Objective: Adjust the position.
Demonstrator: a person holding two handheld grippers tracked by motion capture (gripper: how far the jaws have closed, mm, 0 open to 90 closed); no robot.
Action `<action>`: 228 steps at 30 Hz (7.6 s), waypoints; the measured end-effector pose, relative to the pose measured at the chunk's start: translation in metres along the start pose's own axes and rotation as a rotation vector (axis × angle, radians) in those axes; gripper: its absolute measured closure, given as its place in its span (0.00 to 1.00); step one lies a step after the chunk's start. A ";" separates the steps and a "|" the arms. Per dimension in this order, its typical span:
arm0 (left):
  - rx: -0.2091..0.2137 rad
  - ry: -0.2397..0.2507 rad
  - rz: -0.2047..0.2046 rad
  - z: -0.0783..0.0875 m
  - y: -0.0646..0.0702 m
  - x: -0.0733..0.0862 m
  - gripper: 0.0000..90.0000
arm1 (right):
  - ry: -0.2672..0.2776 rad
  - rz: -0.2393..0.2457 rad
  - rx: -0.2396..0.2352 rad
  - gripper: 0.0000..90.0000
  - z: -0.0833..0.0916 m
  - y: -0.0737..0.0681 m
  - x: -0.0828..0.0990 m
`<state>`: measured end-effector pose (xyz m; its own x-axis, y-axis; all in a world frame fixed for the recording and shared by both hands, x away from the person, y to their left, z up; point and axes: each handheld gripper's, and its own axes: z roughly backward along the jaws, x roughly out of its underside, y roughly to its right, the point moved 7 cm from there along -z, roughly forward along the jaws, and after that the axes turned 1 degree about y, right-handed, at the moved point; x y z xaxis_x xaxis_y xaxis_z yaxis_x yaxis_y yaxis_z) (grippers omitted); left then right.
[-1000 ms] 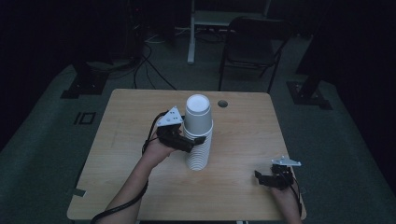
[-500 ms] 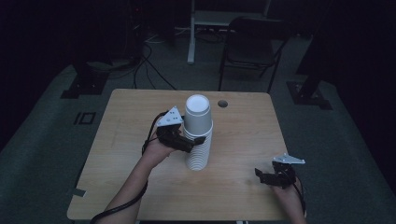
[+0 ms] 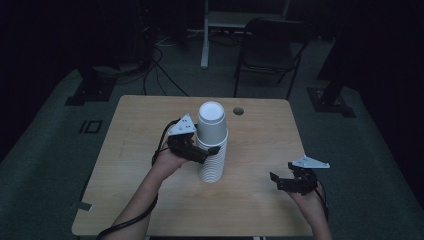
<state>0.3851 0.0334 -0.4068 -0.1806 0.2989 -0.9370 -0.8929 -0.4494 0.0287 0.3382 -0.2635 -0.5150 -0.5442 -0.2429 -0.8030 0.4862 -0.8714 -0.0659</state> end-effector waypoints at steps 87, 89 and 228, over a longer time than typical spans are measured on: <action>0.000 -0.002 0.004 0.000 0.001 0.000 0.07 | 0.301 0.398 -0.515 0.15 0.010 -0.164 -0.222; 0.000 -0.001 0.005 0.000 0.001 0.000 0.07 | 0.299 0.401 -0.519 0.15 0.008 -0.165 -0.223; -0.053 -0.014 0.039 0.033 0.010 0.021 0.01 | 0.366 0.243 -0.351 0.24 0.054 -0.091 -0.155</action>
<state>0.3588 0.0625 -0.4149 -0.2208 0.2915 -0.9307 -0.8619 -0.5050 0.0463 0.3413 -0.1699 -0.3527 -0.1454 -0.2008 -0.9688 0.8006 -0.5992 0.0041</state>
